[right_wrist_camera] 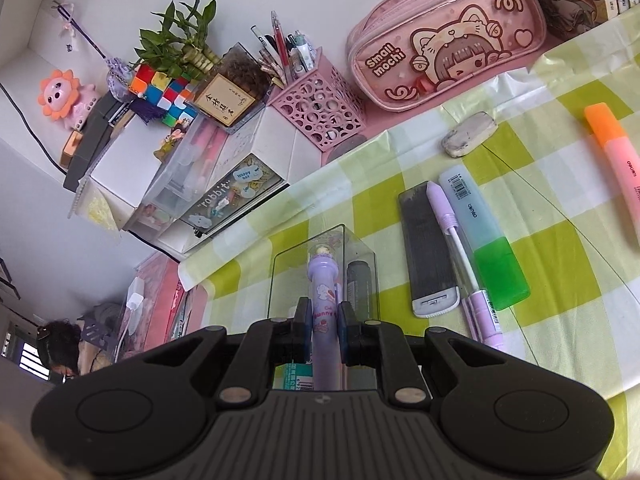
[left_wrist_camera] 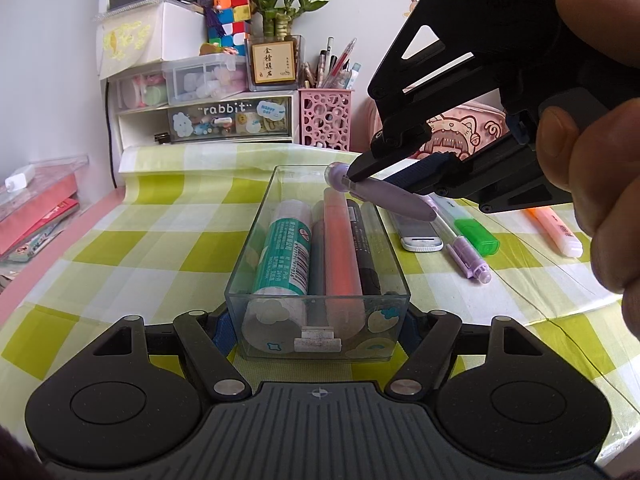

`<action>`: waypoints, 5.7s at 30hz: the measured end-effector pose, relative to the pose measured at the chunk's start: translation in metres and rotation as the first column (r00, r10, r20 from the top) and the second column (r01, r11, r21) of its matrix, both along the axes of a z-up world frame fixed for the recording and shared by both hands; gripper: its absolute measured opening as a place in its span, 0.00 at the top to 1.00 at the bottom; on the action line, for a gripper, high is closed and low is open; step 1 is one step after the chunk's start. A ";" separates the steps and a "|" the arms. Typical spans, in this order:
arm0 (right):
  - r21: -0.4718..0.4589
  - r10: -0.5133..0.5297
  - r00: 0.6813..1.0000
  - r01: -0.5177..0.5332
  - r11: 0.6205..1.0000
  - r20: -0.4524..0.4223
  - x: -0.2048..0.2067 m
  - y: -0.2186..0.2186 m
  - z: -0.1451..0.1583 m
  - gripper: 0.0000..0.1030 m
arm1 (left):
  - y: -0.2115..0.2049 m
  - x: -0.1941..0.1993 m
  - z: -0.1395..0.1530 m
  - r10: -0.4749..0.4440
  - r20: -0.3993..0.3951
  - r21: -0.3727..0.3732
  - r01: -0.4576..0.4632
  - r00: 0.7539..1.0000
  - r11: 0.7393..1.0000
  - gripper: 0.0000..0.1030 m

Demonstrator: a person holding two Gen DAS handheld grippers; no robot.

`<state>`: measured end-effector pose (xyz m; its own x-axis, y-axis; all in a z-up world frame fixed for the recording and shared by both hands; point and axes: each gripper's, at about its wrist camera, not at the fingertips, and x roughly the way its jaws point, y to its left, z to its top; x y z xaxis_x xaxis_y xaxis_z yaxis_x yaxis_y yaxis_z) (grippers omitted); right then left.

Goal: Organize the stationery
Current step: 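Lower the purple pen into the clear box and open the right tool, then grasp the mint-green highlighter with the right tool and lift it, then carry the mint-green highlighter over the clear box and lower it in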

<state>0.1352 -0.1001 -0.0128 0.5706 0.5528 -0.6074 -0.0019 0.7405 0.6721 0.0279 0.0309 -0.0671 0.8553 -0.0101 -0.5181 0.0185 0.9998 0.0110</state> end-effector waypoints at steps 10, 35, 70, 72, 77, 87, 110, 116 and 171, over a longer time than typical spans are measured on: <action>-0.122 0.018 0.999 -0.015 0.992 0.028 -0.004 0.014 0.010 0.96 | 0.000 0.000 0.000 0.001 0.000 0.001 -0.001 1.000 1.000 0.29; -0.238 -0.073 0.986 0.108 0.965 0.150 0.004 -0.041 0.018 0.92 | -0.001 0.003 0.000 0.000 0.000 0.002 0.000 1.000 1.000 0.29; -0.367 0.030 0.988 0.029 0.930 0.154 0.015 -0.039 -0.013 0.88 | -0.002 0.002 0.000 -0.001 0.001 0.005 0.001 1.000 1.000 0.29; -0.365 0.034 0.985 0.032 0.930 0.171 0.012 -0.038 -0.009 0.88 | -0.002 0.002 0.000 -0.001 0.001 0.005 0.001 1.000 1.000 0.29; -0.349 0.032 0.982 0.036 0.936 0.189 0.006 -0.040 -0.001 0.88 | -0.001 0.003 0.000 -0.001 0.001 0.005 0.001 1.000 1.000 0.29; -0.316 0.028 0.985 0.028 0.948 0.173 -0.002 -0.042 0.002 0.88 | -0.002 0.002 0.000 -0.001 0.001 0.005 0.001 1.000 1.000 0.29; -0.293 -0.005 0.991 0.044 0.955 0.132 -0.035 -0.064 -0.003 0.88 | -0.004 0.000 0.000 0.007 -0.003 0.005 -0.007 1.000 1.000 0.29; -0.290 0.026 0.989 0.018 0.957 0.145 -0.047 -0.053 0.005 0.88 | -0.005 -0.001 0.000 0.006 0.002 0.012 -0.006 1.000 1.000 0.29; -0.147 0.162 0.979 -0.143 0.979 0.128 -0.030 -0.003 0.021 0.96 | -0.005 -0.006 -0.002 -0.004 0.017 0.015 0.004 1.000 1.000 0.29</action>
